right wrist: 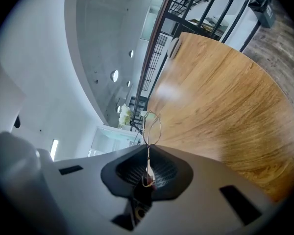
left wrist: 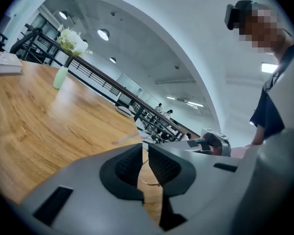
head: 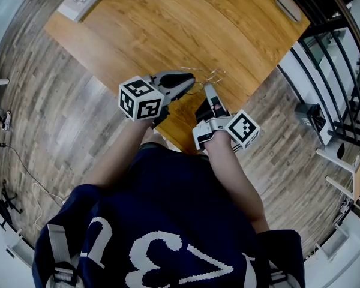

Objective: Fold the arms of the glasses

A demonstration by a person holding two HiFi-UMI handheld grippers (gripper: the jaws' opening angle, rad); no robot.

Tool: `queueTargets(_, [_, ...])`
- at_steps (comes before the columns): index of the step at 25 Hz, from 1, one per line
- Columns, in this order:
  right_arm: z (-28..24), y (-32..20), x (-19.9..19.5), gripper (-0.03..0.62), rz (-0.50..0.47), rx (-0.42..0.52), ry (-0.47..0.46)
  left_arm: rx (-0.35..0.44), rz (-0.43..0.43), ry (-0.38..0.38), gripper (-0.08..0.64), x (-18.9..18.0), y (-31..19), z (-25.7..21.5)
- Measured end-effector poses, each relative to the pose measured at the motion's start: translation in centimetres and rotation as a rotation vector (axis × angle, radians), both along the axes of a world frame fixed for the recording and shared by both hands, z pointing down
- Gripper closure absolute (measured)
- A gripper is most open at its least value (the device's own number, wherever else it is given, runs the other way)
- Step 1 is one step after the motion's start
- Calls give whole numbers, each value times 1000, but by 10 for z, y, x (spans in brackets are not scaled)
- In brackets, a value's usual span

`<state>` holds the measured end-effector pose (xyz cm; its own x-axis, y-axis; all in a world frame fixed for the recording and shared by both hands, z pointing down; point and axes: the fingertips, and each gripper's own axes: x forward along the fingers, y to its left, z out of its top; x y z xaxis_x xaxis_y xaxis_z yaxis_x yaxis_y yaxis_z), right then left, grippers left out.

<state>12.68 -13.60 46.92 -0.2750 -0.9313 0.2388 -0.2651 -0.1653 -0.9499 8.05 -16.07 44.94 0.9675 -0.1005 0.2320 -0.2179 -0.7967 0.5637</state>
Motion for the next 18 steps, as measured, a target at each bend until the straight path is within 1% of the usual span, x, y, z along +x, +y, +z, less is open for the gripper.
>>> queueTargets(3, [-1, 1, 1, 557, 3, 0, 5, 4, -70, 0, 534, -10, -14, -2])
queueTargets(6, [-3, 0, 3, 557, 5, 3, 8, 14, -110, -17, 534, -15, -26, -2])
queueTargets(8, [-4, 0, 3, 557, 4, 7, 10, 11, -141, -10, 527, -19, -33, -4])
queueTargets(10, [-4, 2, 1, 557, 4, 6, 13, 10, -166, 2, 481, -25, -38, -7])
queueTargets(13, [-4, 2, 2, 557, 6, 9, 16, 16, -171, 19, 469, -26, -41, -12])
queueTargets(18, [-5, 2, 4, 557, 9, 16, 12, 18, -152, 40, 469, -23, -41, -18])
